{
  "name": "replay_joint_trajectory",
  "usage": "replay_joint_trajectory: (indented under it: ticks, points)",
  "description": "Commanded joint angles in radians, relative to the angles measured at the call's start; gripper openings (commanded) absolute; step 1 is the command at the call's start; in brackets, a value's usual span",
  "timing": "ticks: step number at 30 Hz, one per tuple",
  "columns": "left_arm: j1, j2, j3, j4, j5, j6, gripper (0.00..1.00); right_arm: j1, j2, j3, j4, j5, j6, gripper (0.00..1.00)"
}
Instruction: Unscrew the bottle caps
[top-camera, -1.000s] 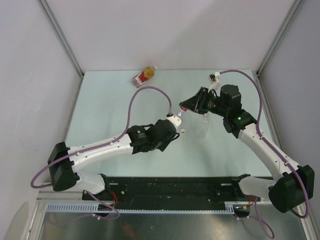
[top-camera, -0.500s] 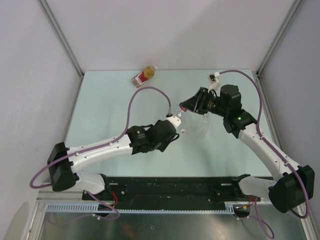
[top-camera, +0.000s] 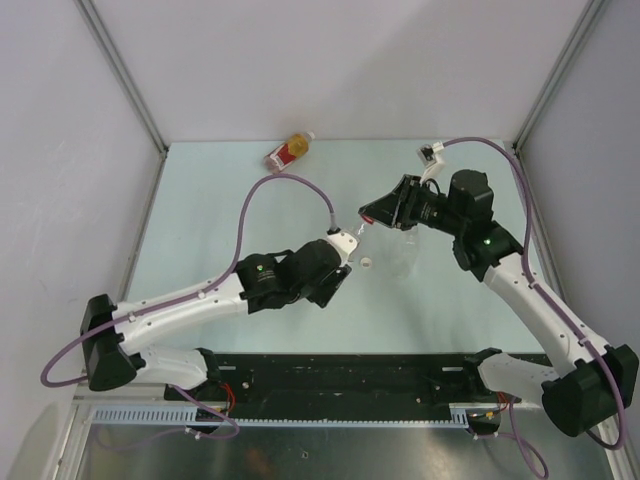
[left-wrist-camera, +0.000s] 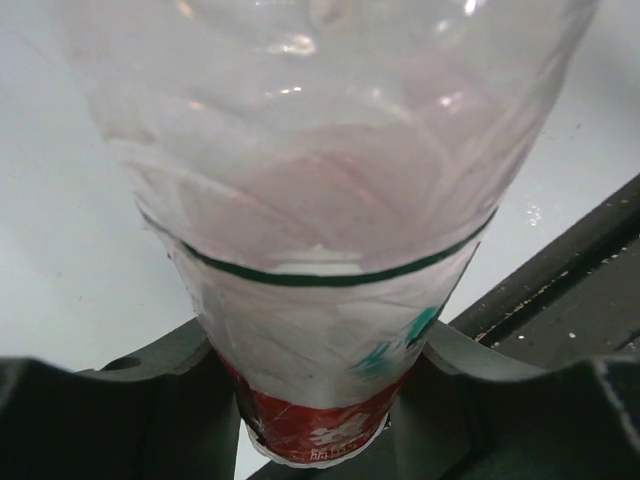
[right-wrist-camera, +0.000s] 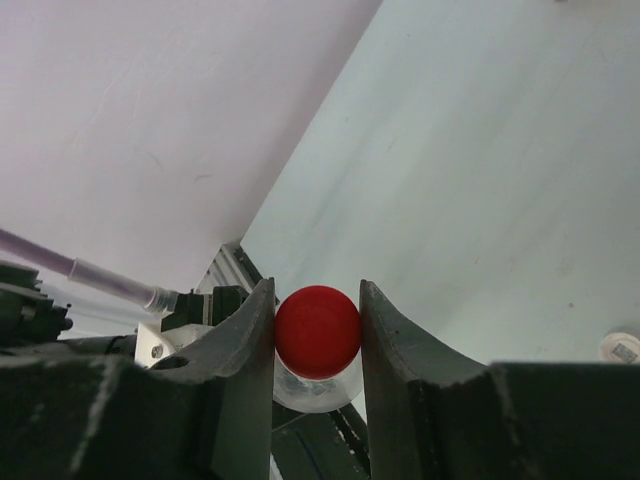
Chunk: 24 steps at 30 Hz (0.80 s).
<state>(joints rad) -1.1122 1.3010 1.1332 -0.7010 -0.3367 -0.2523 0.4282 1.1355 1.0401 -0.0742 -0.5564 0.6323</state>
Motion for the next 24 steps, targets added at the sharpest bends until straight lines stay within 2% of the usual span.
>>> replay_joint_trajectory:
  ticks: [1,7,12,19,24]
  points:
    - [0.002,-0.084,-0.018,0.099,0.074,-0.01,0.0,0.004,-0.045,0.037,0.031,-0.096,-0.063,0.0]
    - [0.002,-0.203,-0.09,0.226,0.203,0.015,0.0,0.004,-0.093,0.019,0.06,-0.172,-0.11,0.0]
    - [0.001,-0.283,-0.135,0.343,0.407,0.05,0.0,0.004,-0.125,-0.003,0.136,-0.261,-0.122,0.0]
    - [0.001,-0.301,-0.125,0.434,0.673,0.079,0.0,0.005,-0.151,-0.007,0.254,-0.418,-0.084,0.0]
    - [0.002,-0.315,-0.125,0.486,0.795,0.082,0.0,0.011,-0.183,-0.006,0.325,-0.501,-0.069,0.0]
